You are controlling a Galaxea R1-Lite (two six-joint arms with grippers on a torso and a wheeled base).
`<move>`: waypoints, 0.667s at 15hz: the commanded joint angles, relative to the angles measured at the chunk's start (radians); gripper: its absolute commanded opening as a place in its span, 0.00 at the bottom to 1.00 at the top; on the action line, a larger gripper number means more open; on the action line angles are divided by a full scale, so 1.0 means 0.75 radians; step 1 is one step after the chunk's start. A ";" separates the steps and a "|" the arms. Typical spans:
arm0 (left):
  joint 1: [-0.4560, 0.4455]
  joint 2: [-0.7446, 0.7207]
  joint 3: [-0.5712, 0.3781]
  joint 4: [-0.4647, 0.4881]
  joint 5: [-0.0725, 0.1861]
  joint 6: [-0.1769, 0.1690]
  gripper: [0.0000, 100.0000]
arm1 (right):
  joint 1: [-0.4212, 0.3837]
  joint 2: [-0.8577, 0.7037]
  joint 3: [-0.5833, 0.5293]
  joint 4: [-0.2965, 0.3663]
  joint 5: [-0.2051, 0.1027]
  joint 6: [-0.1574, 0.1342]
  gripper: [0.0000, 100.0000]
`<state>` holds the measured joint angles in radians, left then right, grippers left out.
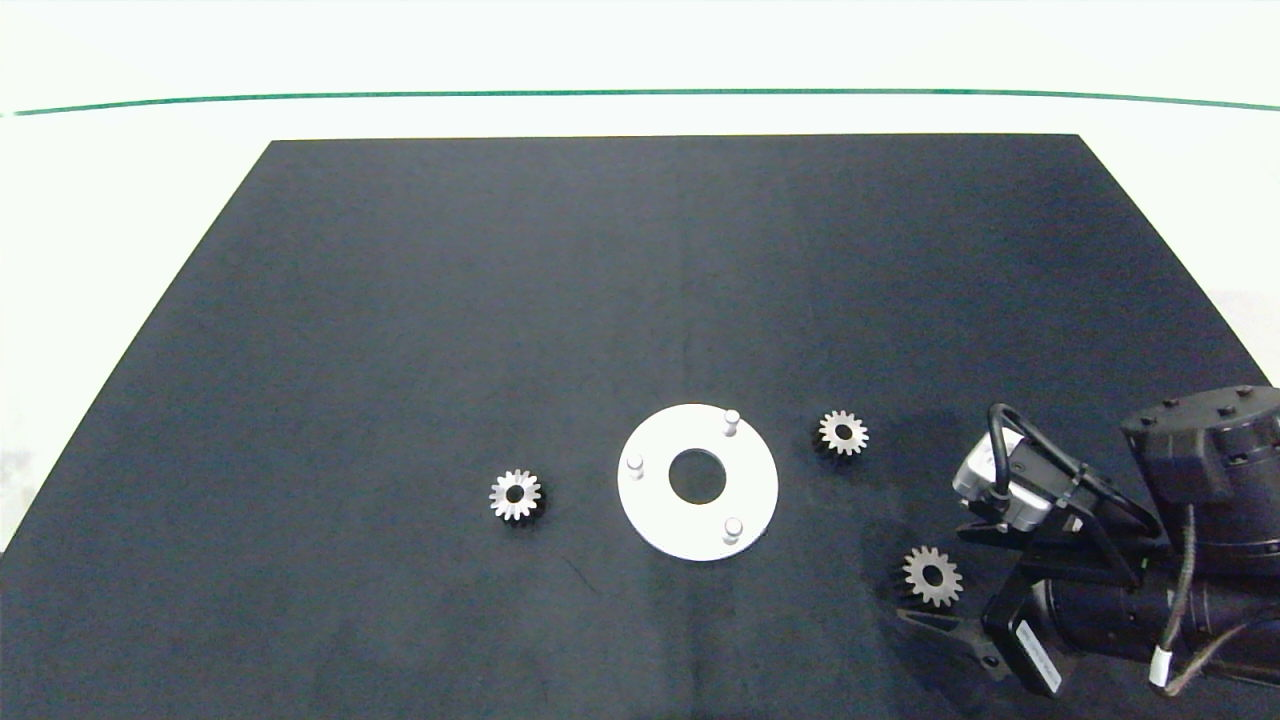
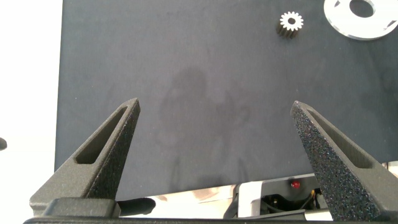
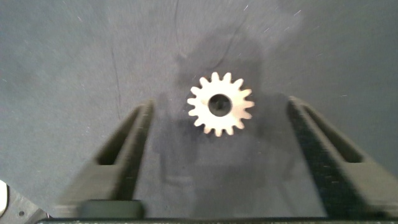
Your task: Install three planetary gears onto the carrier pins
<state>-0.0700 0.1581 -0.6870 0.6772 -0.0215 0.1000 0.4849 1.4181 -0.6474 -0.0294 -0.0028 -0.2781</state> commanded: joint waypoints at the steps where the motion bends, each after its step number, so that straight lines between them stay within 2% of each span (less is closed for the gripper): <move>1: -0.001 -0.002 0.000 0.005 0.000 0.000 1.00 | -0.002 0.065 0.006 -0.004 0.004 0.001 1.00; 10: -0.005 -0.002 -0.002 0.005 0.000 0.000 1.00 | -0.004 0.065 0.004 -0.030 0.000 -0.001 0.84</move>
<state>-0.0717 0.1568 -0.6879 0.6772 -0.0215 0.0994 0.4811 1.4643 -0.6455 -0.0519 -0.0028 -0.2774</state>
